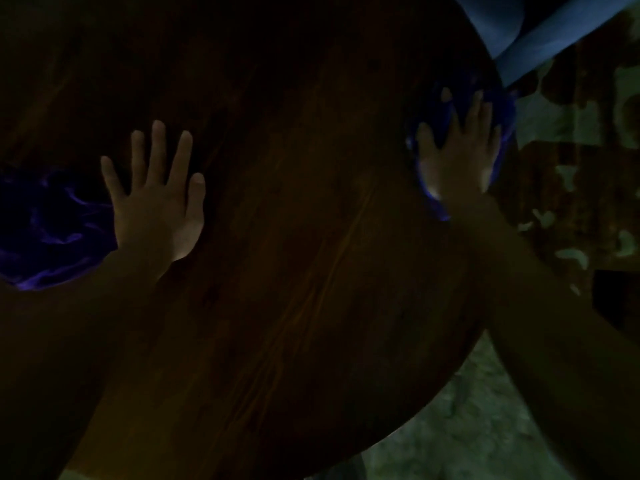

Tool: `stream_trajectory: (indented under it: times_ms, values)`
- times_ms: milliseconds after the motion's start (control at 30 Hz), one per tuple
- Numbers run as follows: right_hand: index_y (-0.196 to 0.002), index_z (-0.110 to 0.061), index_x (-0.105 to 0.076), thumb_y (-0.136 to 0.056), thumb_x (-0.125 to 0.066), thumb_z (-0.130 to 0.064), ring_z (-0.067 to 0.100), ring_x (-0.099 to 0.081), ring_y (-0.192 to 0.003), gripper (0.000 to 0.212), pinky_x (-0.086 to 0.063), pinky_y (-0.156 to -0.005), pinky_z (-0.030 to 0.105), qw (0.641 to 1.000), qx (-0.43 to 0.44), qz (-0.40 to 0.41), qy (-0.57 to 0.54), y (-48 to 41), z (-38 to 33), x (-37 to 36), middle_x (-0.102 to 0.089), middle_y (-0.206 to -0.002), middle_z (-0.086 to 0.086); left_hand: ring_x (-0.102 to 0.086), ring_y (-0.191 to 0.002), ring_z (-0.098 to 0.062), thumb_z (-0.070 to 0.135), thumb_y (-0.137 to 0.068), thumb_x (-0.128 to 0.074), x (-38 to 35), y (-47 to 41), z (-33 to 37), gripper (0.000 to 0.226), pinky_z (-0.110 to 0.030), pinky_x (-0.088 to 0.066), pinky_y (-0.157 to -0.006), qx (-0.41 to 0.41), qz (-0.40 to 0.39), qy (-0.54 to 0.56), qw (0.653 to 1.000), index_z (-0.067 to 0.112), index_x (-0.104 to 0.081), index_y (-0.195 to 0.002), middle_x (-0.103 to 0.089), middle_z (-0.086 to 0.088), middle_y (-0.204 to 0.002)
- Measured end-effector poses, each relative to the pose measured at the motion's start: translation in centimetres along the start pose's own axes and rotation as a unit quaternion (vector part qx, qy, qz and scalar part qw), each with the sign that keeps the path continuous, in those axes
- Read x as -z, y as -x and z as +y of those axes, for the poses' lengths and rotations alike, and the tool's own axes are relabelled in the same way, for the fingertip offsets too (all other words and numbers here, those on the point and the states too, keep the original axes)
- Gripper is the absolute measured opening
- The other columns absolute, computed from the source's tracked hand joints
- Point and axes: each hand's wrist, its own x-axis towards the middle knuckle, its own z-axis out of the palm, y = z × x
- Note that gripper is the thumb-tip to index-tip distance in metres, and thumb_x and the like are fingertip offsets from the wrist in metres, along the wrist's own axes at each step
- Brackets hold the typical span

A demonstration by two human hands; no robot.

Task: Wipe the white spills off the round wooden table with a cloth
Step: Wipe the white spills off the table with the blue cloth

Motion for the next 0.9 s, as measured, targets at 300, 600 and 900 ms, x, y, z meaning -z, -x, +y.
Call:
stream_trajectory:
  times_ms: [300, 600, 900]
  values:
    - [-0.165, -0.031, -0.020, -0.093, -0.055, -0.069, 0.032, 0.007, -0.159, 0.089, 0.018, -0.125, 0.051, 0.675, 0.712, -0.187, 0.062, 28.5, 3.1, -4.4, 0.001, -0.173, 0.012, 0.014, -0.159, -0.022, 0.060, -0.106, -0.003, -0.2, -0.2, -0.1, 0.064, -0.063, 0.006, -0.124, -0.003, -0.009, 0.007, 1.000, 0.037, 0.003, -0.165, 0.012, 0.001, -0.174]
    - [-0.163, -0.031, -0.024, -0.102, -0.030, -0.059, 0.035, -0.013, -0.158, 0.067, -0.016, -0.125, 0.057, 0.995, 0.094, 0.005, -0.026, 7.8, 10.2, -1.1, -0.014, -0.171, 0.015, 0.018, -0.158, -0.022, 0.066, -0.102, -0.001, -0.5, -0.8, -0.6, 0.064, -0.070, -0.003, -0.122, -0.005, -0.036, 0.036, 0.999, 0.044, 0.010, -0.162, 0.018, 0.007, -0.173]
    - [-0.163, -0.040, -0.020, -0.112, -0.014, -0.050, 0.028, -0.006, -0.160, 0.053, 0.003, -0.129, 0.052, 0.760, 0.634, -0.082, 0.115, 28.0, 4.6, -4.8, -0.010, -0.173, 0.006, 0.020, -0.158, -0.019, 0.064, -0.101, 0.006, 0.6, -0.1, 0.2, 0.069, -0.062, 0.009, -0.125, -0.003, -0.050, 0.016, 0.999, 0.037, 0.008, -0.165, 0.018, 0.003, -0.173]
